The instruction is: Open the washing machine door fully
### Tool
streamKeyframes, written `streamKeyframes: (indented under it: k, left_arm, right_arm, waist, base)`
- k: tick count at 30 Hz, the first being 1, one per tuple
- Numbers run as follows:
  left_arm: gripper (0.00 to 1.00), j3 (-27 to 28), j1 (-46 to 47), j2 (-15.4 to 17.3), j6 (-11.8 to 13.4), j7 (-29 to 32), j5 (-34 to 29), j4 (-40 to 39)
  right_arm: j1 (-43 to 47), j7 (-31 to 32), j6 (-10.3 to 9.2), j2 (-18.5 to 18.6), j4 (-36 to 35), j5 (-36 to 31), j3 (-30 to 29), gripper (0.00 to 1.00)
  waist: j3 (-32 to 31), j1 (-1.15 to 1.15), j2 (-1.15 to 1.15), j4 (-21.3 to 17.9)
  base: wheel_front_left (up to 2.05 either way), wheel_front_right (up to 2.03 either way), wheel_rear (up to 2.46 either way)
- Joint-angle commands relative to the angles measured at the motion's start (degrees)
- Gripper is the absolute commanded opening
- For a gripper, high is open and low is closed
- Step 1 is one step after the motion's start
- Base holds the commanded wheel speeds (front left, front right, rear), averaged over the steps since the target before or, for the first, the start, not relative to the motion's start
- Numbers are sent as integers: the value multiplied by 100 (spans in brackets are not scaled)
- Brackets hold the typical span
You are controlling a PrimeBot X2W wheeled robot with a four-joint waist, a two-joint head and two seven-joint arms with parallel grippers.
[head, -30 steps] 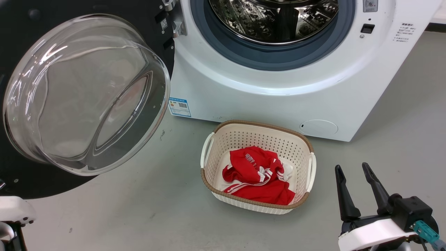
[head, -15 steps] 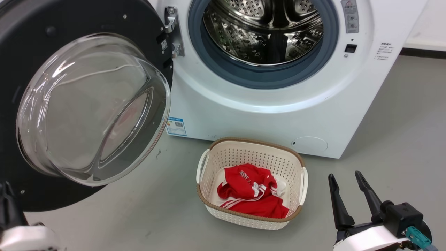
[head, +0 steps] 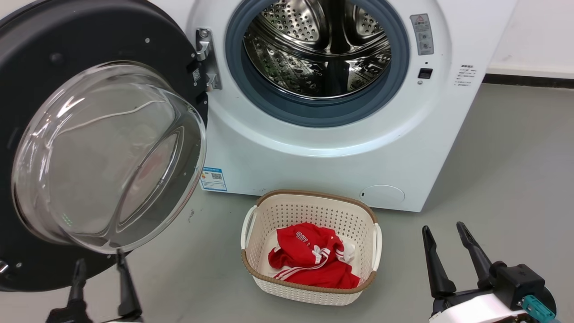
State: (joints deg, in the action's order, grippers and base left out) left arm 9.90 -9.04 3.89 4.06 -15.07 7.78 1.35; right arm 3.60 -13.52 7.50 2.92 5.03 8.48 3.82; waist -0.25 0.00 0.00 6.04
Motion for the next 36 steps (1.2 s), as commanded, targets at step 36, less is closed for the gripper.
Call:
streamKeyframes:
  k: [36]
  left_arm:
    - [100,-1008,466,-87,-206,-14,-516,-255]
  right_arm:
    - [137,288,-3,-9,-365,-455,-290,100]
  waist:
    - [-5,0,0,-839]
  base:
    - [0,0,0]
